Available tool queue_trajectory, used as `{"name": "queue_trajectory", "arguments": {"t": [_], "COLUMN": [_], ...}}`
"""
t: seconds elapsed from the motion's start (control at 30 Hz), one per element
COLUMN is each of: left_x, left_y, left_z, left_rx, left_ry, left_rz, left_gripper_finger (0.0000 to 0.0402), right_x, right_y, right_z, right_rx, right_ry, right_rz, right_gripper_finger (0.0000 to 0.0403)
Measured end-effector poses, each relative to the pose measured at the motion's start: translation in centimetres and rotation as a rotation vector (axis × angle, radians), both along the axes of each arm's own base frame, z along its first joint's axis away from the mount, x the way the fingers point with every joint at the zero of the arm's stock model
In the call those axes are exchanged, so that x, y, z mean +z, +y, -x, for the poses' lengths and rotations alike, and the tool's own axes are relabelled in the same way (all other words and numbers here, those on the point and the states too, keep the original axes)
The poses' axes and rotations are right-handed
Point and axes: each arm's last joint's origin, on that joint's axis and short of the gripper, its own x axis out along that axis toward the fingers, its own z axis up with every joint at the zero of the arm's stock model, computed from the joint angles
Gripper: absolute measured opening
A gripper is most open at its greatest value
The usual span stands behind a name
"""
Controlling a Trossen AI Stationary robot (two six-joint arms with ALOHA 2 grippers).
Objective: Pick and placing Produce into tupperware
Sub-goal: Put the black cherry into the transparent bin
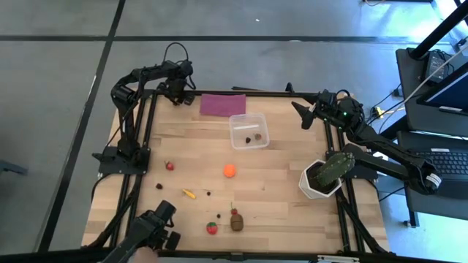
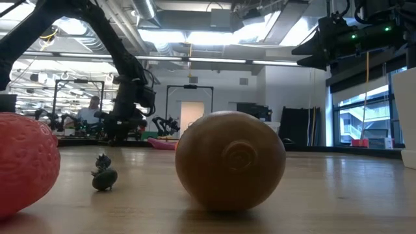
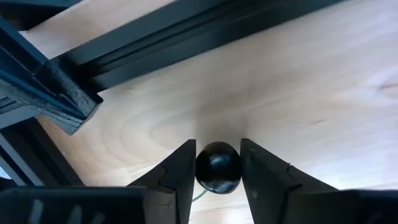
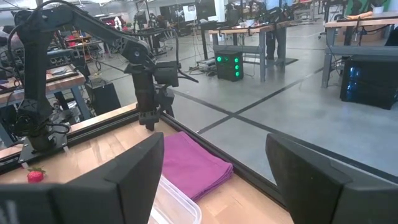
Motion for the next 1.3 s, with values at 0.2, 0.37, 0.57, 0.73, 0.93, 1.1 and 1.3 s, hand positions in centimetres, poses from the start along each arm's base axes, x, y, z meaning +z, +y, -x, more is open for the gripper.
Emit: {"name": "queue_trajectory", "arguments": {"t": [0.2, 0.37, 0.57, 0.73, 0.93, 1.1, 1.3], "left_x": [0.0, 0.0, 0.0, 0.0, 0.1, 0.5, 1.8], "left_y": [-0.4, -0.4, -0.4, -0.3, -1.2, -2.6, -4.6], "left_z": [0.2, 0.2, 0.2, 0.2, 0.0, -0.7, -3.6], "left_rx": [-0.05, -0.064, -0.064, -0.064, -0.053, -0.061, -0.157], "left_ry": [0.019, 0.025, 0.024, 0.022, -0.113, -0.383, -0.976], "left_rz": [0.048, 0.055, 0.045, 0.04, 0.189, 0.412, 0.652], "left_gripper_finger": [0.0131, 0.0112, 0.0096, 0.0111, 0.0086, 0.0089, 0.0102], "right_x": [0.0, 0.0, 0.0, 0.0, 0.0, 0.0, 0.0], "right_y": [0.0, 0.0, 0.0, 0.0, 0.0, 0.0, 0.0], "right_z": [0.0, 0.0, 0.0, 0.0, 0.0, 0.0, 0.0], "right_rx": [0.0, 0.0, 0.0, 0.0, 0.0, 0.0, 0.0], "right_ry": [0.0, 0.0, 0.0, -0.001, -0.001, -0.001, -0.001], "right_rz": [0.0, 0.0, 0.0, 0.0, 0.0, 0.0, 0.0], "right_gripper_finger": [0.0283, 0.0283, 0.0283, 0.0283, 0.0283, 0.0283, 0.0283]}}
